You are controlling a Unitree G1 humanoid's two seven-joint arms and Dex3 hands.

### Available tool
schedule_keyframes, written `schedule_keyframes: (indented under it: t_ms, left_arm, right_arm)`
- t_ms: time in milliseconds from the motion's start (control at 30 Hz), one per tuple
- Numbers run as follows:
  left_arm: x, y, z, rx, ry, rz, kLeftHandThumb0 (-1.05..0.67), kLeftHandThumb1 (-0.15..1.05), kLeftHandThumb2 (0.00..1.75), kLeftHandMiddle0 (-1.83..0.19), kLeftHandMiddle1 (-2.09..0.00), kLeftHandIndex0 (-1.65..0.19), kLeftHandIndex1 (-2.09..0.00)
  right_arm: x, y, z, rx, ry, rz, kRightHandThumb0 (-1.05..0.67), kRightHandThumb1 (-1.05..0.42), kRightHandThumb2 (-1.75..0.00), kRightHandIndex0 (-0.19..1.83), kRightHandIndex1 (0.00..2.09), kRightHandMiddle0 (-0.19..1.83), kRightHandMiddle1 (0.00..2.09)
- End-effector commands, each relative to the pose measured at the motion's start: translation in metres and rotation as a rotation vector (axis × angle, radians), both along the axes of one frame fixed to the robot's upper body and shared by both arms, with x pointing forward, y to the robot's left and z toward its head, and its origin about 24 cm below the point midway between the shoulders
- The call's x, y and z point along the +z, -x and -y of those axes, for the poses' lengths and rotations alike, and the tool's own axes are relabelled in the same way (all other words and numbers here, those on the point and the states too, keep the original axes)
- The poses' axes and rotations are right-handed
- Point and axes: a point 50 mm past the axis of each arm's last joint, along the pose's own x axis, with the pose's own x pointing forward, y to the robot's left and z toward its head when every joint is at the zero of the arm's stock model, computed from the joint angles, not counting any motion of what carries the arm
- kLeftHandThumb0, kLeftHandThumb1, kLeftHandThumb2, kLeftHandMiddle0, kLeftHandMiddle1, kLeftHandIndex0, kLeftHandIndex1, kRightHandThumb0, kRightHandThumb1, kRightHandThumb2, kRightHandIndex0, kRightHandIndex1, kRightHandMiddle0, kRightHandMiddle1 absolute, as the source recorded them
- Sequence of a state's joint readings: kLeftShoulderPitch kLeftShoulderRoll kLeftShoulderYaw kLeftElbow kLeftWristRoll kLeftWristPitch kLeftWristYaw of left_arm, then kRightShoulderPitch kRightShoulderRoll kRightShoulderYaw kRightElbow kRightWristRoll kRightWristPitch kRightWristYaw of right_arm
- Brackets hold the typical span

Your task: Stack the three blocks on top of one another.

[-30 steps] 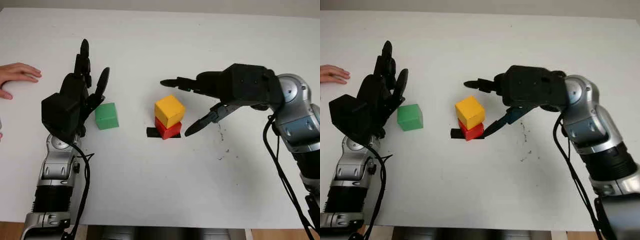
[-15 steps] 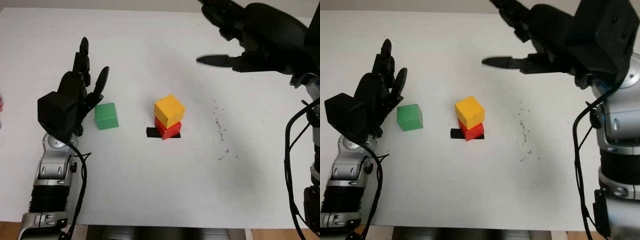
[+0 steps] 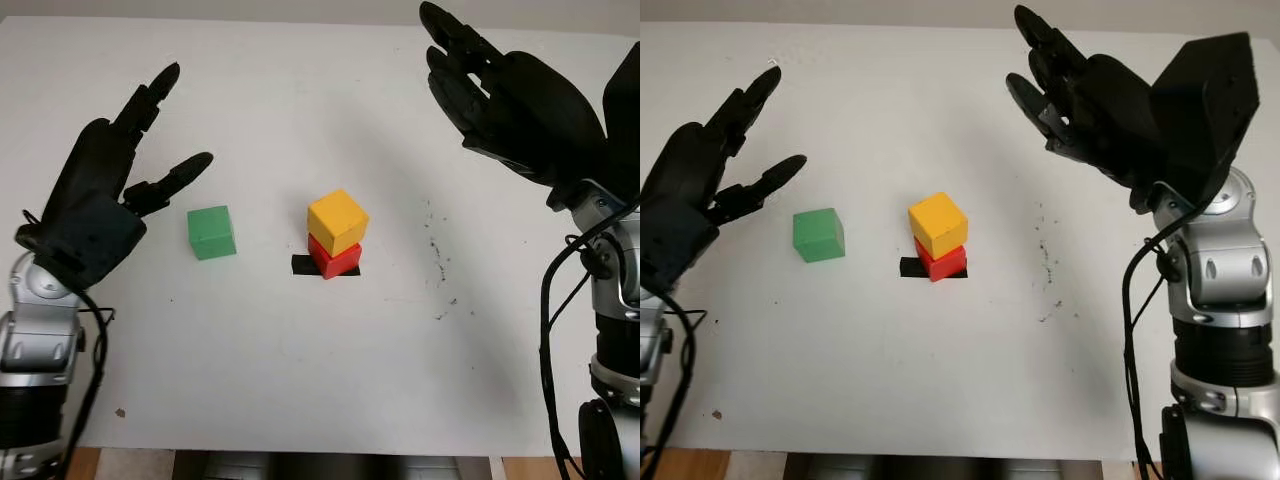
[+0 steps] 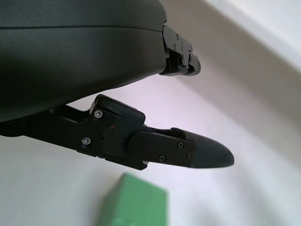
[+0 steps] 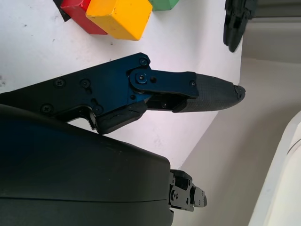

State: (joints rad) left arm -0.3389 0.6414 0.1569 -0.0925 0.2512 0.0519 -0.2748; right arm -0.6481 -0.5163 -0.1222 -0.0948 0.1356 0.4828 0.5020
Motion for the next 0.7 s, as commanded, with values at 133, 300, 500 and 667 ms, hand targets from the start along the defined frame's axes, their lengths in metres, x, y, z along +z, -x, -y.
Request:
schedule_keyframes:
  t_ms: [133, 300, 500, 667]
  left_arm:
    - [0.016, 0.014, 0.000, -0.041, -0.210, -0.038, -0.82, 1.01, 0.06, 0.02, -0.03, -0.20, -0.06]
    - [0.014, 0.017, 0.001, -0.064, -0.324, -0.080, -0.87, 0.99, 0.05, 0.05, -0.04, -0.20, -0.06]
    - [-0.002, 0.014, 0.002, -0.041, -0.389, -0.103, -0.94, 1.01, 0.06, 0.08, -0.04, -0.15, -0.04]
    - [-0.016, 0.012, 0.005, -0.022, -0.428, -0.125, -0.96, 1.04, 0.07, 0.13, -0.03, -0.09, -0.03]
  right_arm:
    - [-0.007, 0.000, -0.001, -0.007, -0.010, -0.008, -0.79, -1.05, -0.61, -0.19, 0.00, -0.18, 0.02]
    - [-0.007, 0.000, -0.001, -0.018, -0.015, -0.012, -0.79, -1.05, -0.62, -0.19, 0.00, -0.18, 0.03]
    - [-0.007, 0.000, 0.000, -0.023, -0.015, -0.008, -0.79, -1.05, -0.62, -0.19, 0.00, -0.18, 0.03]
    - [-0.007, 0.001, -0.001, -0.026, -0.014, -0.008, -0.77, -1.05, -0.63, -0.19, 0.00, -0.18, 0.04]
